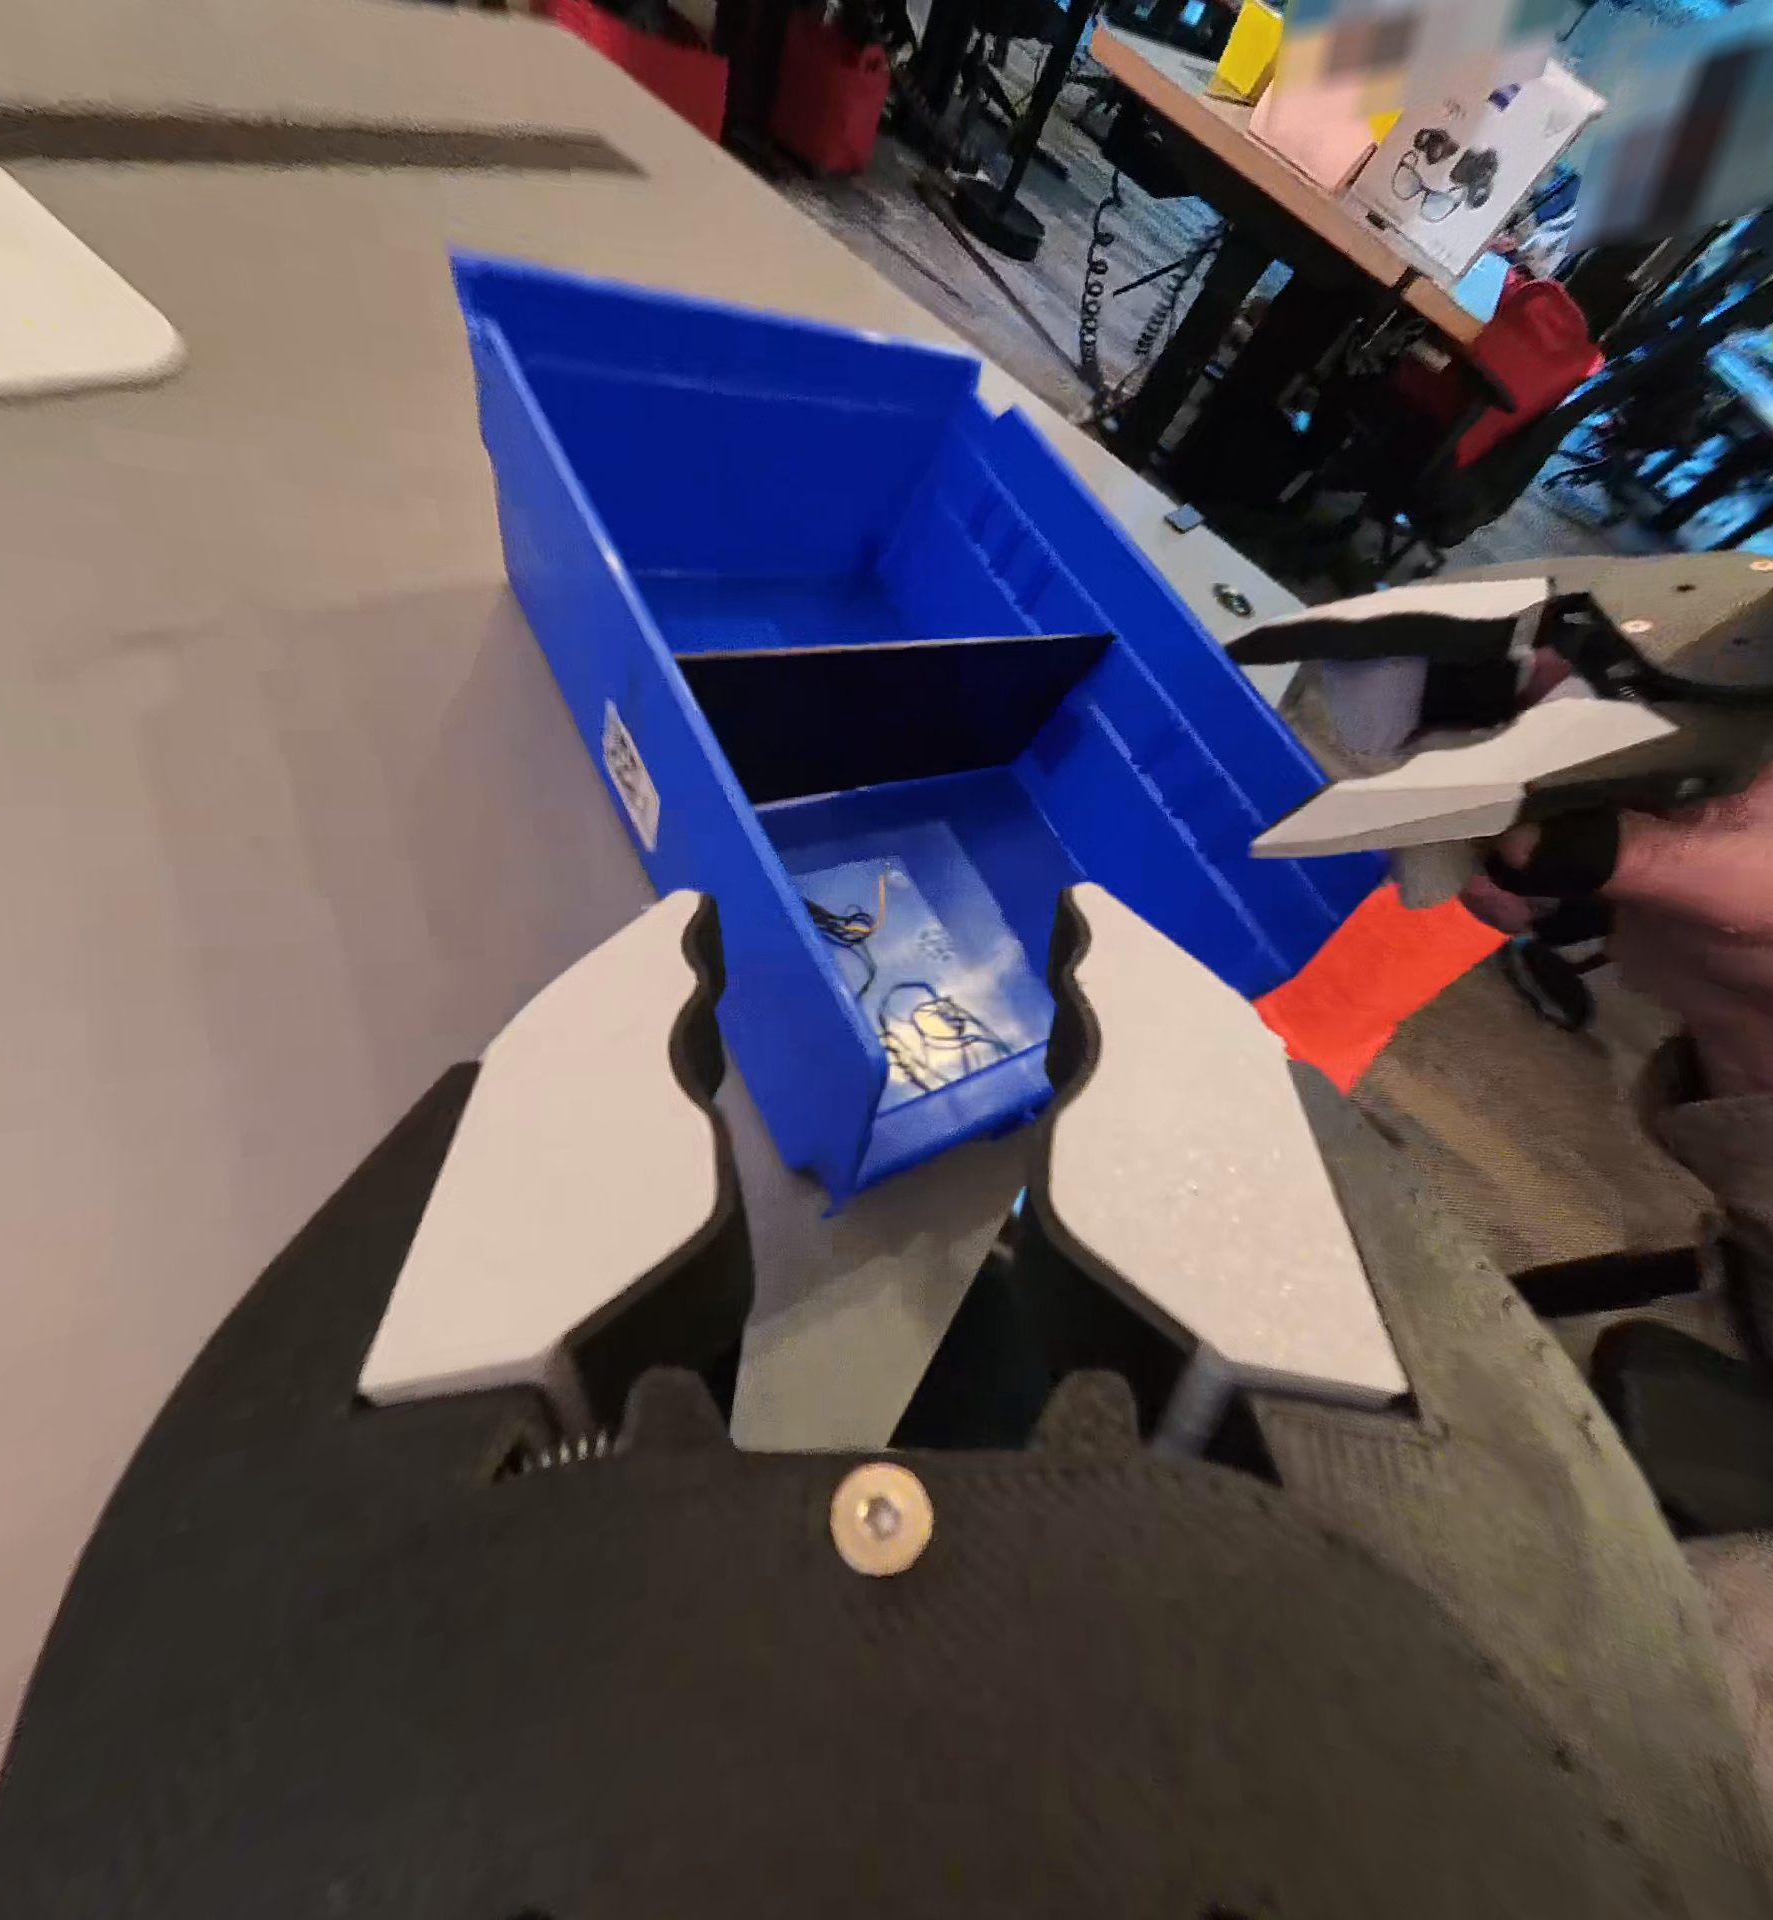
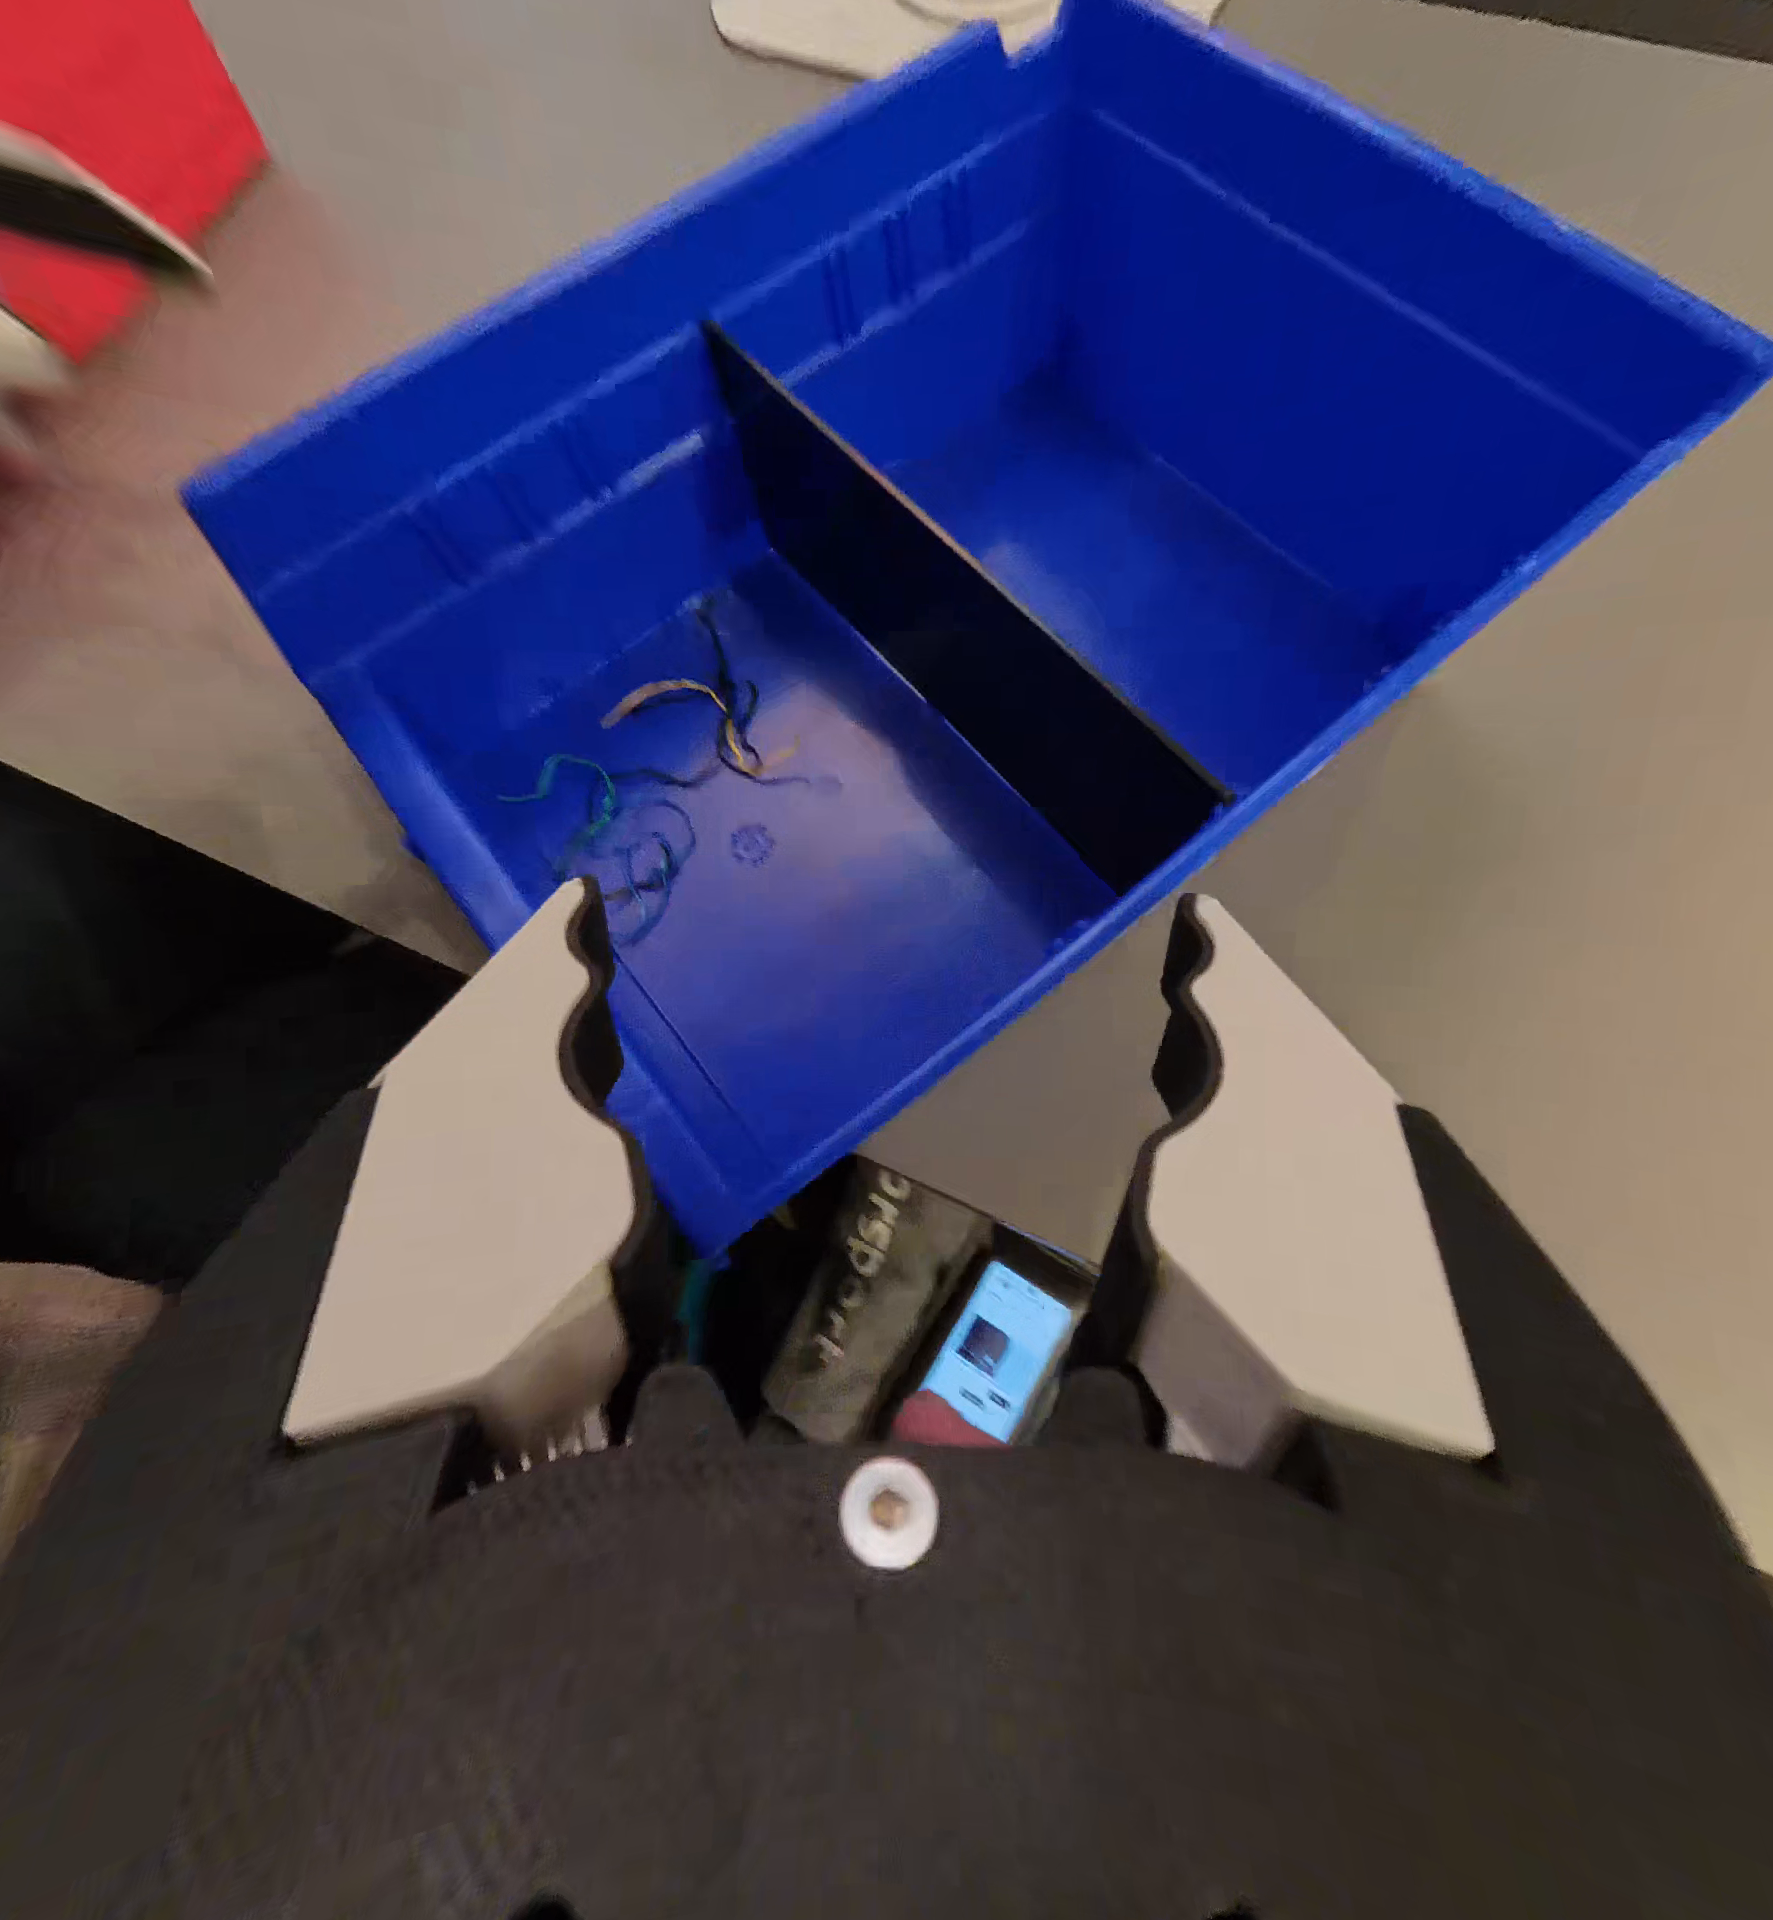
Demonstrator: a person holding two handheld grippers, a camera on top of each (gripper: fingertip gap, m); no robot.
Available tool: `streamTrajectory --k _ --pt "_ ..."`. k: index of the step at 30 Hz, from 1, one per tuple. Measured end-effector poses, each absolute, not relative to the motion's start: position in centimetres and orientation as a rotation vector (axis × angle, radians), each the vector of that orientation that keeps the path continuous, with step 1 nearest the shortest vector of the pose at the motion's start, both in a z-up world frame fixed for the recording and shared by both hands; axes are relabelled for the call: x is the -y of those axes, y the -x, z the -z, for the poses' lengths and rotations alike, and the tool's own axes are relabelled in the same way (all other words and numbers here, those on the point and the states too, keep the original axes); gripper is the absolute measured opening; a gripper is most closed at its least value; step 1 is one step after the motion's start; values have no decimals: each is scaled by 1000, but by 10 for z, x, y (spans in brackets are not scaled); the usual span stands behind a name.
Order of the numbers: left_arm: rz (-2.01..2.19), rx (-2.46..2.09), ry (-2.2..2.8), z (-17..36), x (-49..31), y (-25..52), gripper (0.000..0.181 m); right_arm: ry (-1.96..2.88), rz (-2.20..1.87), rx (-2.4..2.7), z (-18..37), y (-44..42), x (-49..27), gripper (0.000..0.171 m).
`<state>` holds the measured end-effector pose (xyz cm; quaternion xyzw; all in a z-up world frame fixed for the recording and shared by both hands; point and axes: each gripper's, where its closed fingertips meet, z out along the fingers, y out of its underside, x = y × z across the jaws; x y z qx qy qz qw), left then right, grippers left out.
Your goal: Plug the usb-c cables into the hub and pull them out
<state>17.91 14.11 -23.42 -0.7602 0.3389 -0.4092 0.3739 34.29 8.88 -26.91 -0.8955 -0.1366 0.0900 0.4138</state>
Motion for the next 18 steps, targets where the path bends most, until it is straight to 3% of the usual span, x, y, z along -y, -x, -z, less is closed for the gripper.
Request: streamTrajectory --k 1,4,9,13,18 --pt "994 -879 1921 225 -142 -167 59 2275 -165 352 276 -346 -89 104" --pt "763 -848 1874 198 -160 -110 57 2335 -90 356 297 -355 -91 101" --pt "248 -633 1880 165 -208 48 54 2348 -87 346 304 -372 -97 56" --pt "-106 -560 2066 195 -217 174 56 2344 -21 370 307 -391 -108 39" --pt "-209 -424 2234 243 -209 257 61 2332 22 369 313 -410 -118 13"
